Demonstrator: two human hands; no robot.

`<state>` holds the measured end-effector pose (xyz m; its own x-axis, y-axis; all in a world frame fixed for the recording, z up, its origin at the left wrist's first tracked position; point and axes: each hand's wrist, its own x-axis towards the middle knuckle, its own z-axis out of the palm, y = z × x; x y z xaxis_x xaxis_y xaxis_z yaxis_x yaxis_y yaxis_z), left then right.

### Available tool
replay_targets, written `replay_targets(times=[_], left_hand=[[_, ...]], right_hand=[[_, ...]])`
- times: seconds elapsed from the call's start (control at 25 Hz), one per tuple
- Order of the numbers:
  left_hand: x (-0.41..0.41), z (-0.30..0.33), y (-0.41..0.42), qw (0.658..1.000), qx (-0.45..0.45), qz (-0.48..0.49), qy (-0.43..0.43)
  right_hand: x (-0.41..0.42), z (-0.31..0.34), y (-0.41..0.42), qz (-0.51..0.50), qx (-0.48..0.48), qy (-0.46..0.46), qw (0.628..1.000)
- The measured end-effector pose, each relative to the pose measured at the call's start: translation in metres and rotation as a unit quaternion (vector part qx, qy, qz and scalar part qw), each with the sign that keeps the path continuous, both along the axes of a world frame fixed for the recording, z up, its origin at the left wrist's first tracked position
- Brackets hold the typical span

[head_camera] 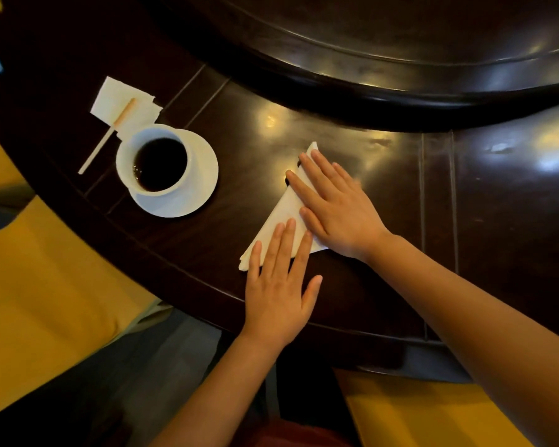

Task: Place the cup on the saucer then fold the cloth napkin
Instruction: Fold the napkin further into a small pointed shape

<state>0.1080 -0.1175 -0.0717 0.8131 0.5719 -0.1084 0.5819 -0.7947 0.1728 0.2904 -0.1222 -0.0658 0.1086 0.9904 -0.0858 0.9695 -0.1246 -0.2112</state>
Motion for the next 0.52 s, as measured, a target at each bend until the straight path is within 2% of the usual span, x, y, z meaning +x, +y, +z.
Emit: replay_targets(times=[0.24,0.52], left_hand=[[-0.018,0.0,0.02,0.999,0.008,0.05,-0.002],[-0.035,-0.004,0.036,0.998,0.017,0.055,0.0]], right_hand=[[-0.019,-0.001,0.039,0.052,-0.007,-0.006,0.999],[-0.035,0.001,0.057,0.058,-0.016,0.006,0.998]])
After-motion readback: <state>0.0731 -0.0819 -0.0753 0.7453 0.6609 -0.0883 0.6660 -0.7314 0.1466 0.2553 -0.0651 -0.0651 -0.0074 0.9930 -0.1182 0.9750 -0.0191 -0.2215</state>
